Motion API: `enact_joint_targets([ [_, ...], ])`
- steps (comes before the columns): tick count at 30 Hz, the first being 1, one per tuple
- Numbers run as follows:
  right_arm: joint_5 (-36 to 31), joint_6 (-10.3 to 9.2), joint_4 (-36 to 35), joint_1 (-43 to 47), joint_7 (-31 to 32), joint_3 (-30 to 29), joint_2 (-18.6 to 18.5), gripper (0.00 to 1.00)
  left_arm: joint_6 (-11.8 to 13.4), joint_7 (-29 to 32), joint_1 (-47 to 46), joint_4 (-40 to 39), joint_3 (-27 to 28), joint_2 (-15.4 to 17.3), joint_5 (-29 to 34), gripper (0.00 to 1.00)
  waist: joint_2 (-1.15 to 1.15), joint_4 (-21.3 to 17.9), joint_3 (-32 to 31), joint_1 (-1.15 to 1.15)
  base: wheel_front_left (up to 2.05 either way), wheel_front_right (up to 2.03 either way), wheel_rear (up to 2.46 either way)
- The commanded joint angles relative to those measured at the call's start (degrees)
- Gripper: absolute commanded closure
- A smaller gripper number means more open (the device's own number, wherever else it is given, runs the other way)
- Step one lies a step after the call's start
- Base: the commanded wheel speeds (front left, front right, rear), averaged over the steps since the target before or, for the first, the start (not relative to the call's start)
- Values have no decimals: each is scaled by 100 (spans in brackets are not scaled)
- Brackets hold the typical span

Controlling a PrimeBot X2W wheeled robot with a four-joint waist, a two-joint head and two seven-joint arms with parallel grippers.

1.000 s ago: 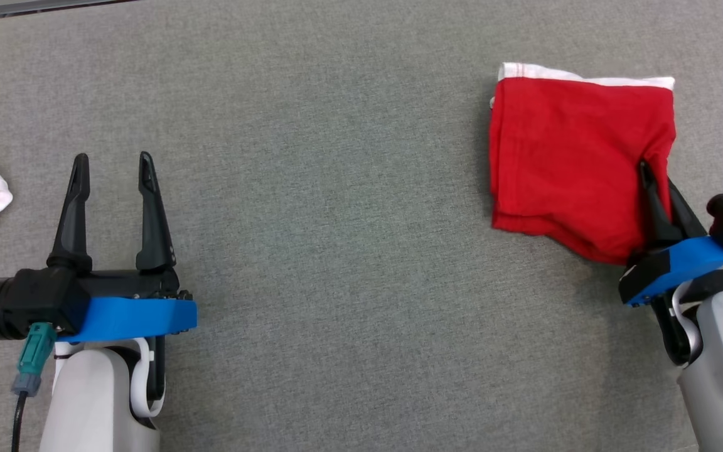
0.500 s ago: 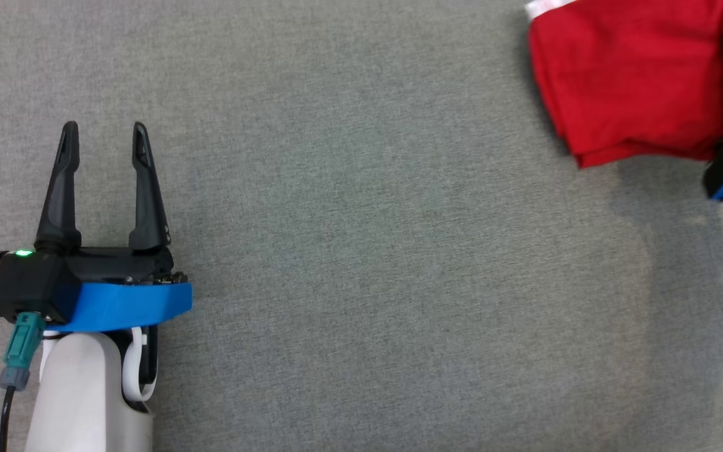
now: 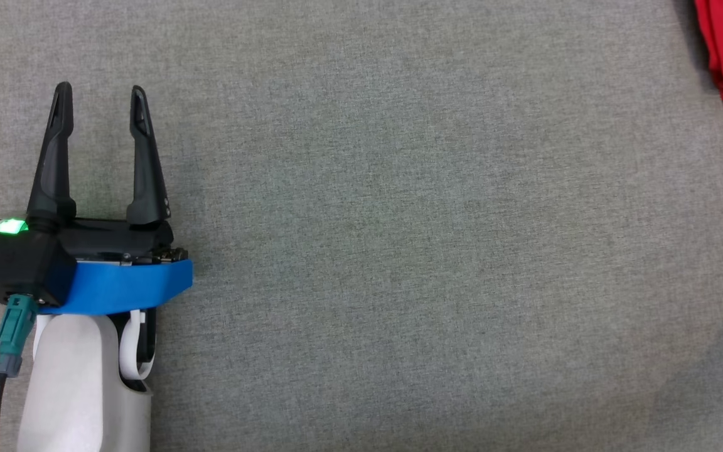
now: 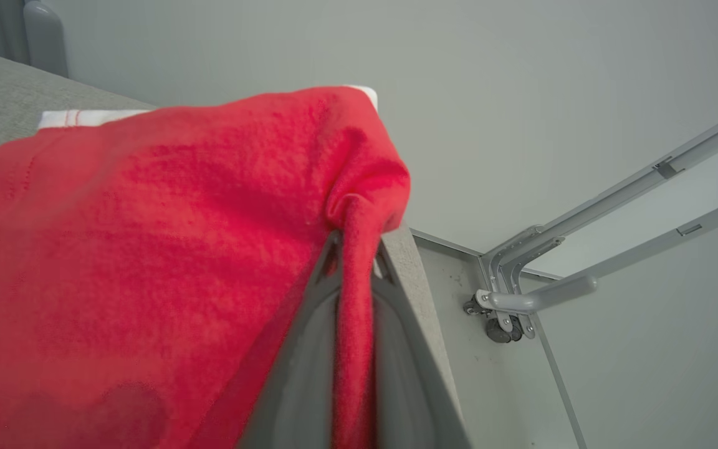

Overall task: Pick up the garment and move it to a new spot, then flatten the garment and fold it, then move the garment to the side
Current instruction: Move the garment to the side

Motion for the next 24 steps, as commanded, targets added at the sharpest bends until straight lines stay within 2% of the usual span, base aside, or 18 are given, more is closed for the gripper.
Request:
enact_joint_targets([
  [1,-94,-1,125,-163,-37,-51,-42,100,-15,-17,-105,-25,30,19,13,0,0,27,33,-1,0,0,0],
  [3,-148,-1,260,-241,-36,-61,-3,100,-15,-17,-117,-16,38,12,9,0,0,41,44,-1,0,0,0],
  [4,-184,-1,329,-281,-34,-73,17,91,-12,-17,-119,-11,41,9,8,0,0,42,48,-1,0,0,0],
  [5,-184,-1,329,-281,-34,-73,17,91,-12,-17,-119,-11,41,9,8,0,0,42,48,-1,0,0,0],
  [6,-212,-1,471,-331,-60,-116,78,0,-8,-17,-117,8,45,-1,7,0,0,46,43,-1,0,0,0],
  [15,-363,-1,675,-313,-630,-391,332,0,16,-17,17,166,93,-48,-49,0,0,48,-357,-1,0,0,0],
  [20,-307,-1,413,-106,-803,-374,660,0,38,-17,208,254,169,-78,-101,0,0,56,-738,-1,0,0,0],
  [24,-108,-1,-120,212,-844,-264,1033,0,61,-17,444,315,249,-100,-151,0,0,87,-1111,-1,0,0,0],
])
